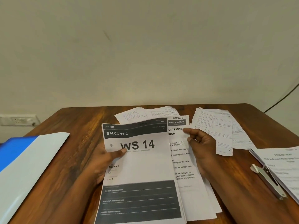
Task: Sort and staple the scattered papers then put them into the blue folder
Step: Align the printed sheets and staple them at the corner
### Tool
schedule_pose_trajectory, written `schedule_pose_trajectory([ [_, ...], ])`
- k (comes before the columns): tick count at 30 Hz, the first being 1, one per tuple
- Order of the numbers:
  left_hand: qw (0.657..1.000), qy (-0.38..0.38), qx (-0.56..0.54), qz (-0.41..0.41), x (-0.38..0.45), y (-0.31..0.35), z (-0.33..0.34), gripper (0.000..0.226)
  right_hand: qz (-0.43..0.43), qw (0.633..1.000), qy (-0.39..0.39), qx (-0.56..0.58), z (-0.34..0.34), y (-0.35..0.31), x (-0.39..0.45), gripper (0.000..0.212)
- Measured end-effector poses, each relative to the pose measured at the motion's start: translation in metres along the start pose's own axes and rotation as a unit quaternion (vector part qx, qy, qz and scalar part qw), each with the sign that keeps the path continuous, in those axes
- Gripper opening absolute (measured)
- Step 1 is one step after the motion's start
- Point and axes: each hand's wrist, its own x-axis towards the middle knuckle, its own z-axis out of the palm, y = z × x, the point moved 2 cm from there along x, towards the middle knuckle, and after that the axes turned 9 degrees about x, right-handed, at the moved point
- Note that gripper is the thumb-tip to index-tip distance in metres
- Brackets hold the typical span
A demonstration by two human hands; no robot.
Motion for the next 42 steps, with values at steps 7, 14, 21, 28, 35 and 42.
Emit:
schedule_pose_trajectory([
  [7, 1.0, -0.015, 0.015, 0.019, -0.003, 0.003, 0.008, 0.109, -0.007, 1.0, 0.007, -0.012, 0.009, 0.004, -0.007, 0.039],
  [14, 0.999, -0.02, -0.012, 0.048, -0.004, 0.003, 0.012, 0.098, -0.033, 0.999, 0.004, 0.0, 0.015, 0.002, -0.012, 0.037],
  [21, 0.999, 0.027, -0.012, 0.045, 0.001, -0.005, 0.014, 0.066, -0.034, 0.999, -0.007, -0.013, 0.021, 0.005, -0.02, 0.036],
  [28, 0.998, 0.047, 0.012, 0.043, 0.003, -0.01, 0.025, 0.037, -0.001, 0.999, -0.001, 0.033, 0.026, 0.009, -0.024, 0.024],
  [35, 0.997, 0.055, 0.035, 0.032, 0.0, -0.008, 0.034, 0.031, 0.007, 0.999, 0.033, 0.029, 0.024, 0.012, -0.023, 0.027],
  [42, 0.994, 0.067, 0.066, 0.058, 0.002, -0.009, 0.036, 0.056, 0.027, 0.999, 0.022, 0.039, 0.025, 0.009, -0.023, 0.027],
])
